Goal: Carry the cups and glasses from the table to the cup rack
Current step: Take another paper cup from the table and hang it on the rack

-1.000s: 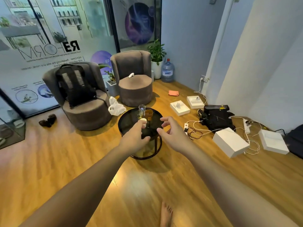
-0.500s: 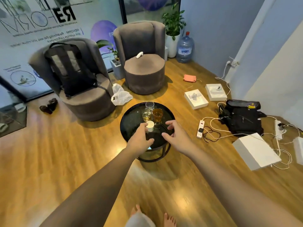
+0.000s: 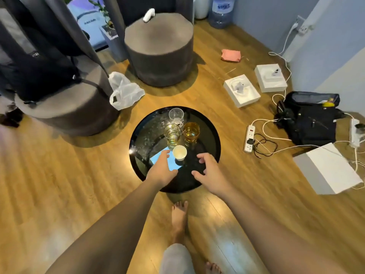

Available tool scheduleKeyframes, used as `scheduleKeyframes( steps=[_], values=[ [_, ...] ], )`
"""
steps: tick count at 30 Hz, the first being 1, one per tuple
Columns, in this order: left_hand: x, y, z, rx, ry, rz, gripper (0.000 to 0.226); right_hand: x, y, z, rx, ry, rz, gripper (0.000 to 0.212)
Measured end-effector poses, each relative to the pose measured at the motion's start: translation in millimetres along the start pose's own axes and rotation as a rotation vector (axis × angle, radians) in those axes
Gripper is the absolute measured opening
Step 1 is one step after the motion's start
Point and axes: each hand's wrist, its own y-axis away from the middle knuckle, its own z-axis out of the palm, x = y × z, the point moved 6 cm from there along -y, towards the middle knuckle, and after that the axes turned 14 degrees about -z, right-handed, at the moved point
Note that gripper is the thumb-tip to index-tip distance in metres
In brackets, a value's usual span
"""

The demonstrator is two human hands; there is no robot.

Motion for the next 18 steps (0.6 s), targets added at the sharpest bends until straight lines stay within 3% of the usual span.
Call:
scheduleKeyframes(
  steps=[8,16,18],
  values=[
    [-30.7,-132.9,47.8,-0.103,0.012,-0.077,0.086,86.9,-105.4,71.1,-0.044,0.009,0.118,0.064],
    [-42.9,-185.5,88.9,-0.114,0.005,0.000,0.076,143.5,-158.9,124.9,-0.102,0.000,0.155,0.086],
    [-39.0,-190.4,91.6,-0.112,0.010,0.039,0.071,146.7,-167.7,132.0,-0.114,-0.033,0.144,0.083]
  ],
)
